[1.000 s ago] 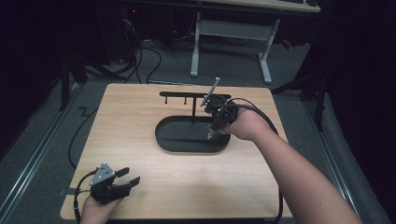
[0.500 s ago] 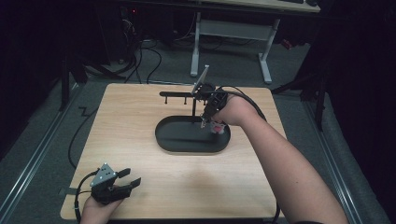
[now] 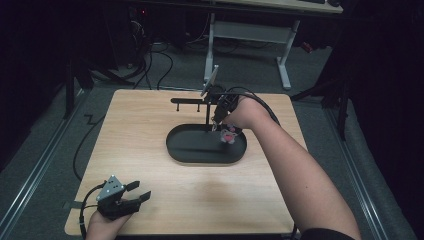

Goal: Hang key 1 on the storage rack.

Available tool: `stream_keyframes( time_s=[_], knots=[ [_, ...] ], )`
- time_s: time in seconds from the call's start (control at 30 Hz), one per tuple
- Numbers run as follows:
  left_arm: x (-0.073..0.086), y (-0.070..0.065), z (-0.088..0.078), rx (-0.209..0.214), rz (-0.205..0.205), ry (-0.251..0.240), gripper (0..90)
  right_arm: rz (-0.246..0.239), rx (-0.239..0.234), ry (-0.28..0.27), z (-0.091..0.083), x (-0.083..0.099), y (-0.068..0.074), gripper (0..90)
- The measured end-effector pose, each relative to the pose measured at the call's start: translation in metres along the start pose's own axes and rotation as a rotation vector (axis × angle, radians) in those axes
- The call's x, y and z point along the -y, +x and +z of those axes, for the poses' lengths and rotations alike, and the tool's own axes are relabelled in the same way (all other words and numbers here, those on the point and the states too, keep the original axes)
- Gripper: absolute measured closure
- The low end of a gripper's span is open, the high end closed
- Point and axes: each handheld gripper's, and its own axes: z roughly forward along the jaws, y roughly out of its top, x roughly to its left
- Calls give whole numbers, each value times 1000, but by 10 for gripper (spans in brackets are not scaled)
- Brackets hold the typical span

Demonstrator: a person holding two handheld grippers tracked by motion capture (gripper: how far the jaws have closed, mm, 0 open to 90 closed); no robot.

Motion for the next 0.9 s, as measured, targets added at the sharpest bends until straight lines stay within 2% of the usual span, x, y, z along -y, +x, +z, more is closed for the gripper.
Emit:
stream_keyframes(
  time_s=[0.37, 0.9],
  knots=[
    [0, -1, 0, -2, 4, 3, 387, 32, 34, -14, -7, -1, -14, 887],
    [0, -1, 1, 3, 6, 10, 387, 78, 28, -16, 2, -3, -28, 885]
  ],
)
